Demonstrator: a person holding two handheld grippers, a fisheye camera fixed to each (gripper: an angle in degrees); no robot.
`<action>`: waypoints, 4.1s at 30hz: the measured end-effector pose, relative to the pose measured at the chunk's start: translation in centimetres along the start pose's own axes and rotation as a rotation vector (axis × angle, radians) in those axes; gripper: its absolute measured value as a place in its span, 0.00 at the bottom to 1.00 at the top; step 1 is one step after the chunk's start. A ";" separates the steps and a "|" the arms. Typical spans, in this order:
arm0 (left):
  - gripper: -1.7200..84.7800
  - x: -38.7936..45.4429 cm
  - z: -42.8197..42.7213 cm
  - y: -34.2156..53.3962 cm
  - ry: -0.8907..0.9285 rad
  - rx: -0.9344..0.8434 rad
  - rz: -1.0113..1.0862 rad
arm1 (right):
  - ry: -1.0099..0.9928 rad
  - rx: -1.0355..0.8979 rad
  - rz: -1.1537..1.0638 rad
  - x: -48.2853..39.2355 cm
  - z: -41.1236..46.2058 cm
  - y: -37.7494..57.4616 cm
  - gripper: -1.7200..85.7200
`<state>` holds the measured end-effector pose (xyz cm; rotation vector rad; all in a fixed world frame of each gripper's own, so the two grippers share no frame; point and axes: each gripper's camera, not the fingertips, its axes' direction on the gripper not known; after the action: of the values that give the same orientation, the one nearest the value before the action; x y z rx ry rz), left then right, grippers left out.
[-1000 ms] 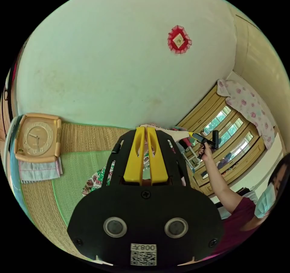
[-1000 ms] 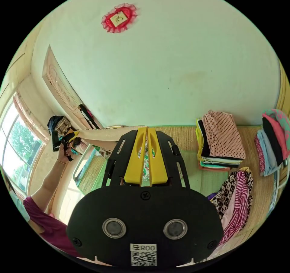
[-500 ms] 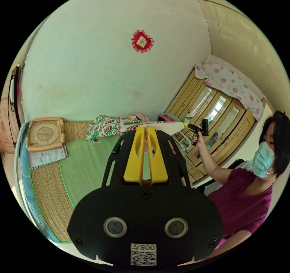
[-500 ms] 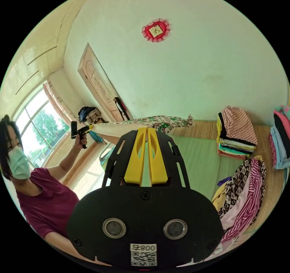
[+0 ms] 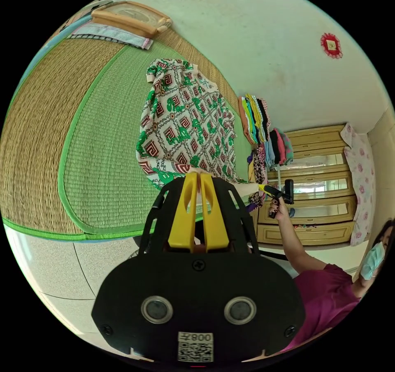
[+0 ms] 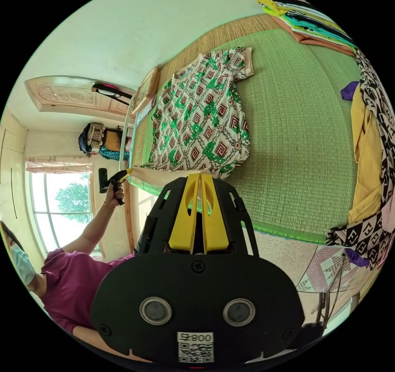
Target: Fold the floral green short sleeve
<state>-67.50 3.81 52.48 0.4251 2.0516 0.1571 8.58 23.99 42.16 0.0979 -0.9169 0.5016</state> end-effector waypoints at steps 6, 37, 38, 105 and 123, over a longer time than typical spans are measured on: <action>0.03 -3.2 0.4 1.3 -0.042 -0.038 -0.001 | 0.065 0.001 0.041 3.3 2.2 0.9 0.05; 0.04 -14.1 -5.7 12.7 -0.080 -0.118 -0.042 | 0.551 -0.035 -0.113 6.6 12.7 7.7 0.04; 0.04 -14.2 -5.9 12.9 -0.078 -0.117 -0.040 | 0.534 -0.032 -0.122 6.8 11.9 8.0 0.03; 0.06 -19.2 -22.4 27.9 0.078 -0.055 -0.043 | 0.148 0.085 0.165 21.5 -7.4 9.9 0.02; 0.06 -23.0 -17.8 25.3 0.011 -0.123 -0.147 | 0.126 0.074 0.256 24.4 -8.6 6.9 0.02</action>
<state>-66.84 20.14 87.35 0.1973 2.0629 0.1958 24.06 41.69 55.03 0.0151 -0.7912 0.7714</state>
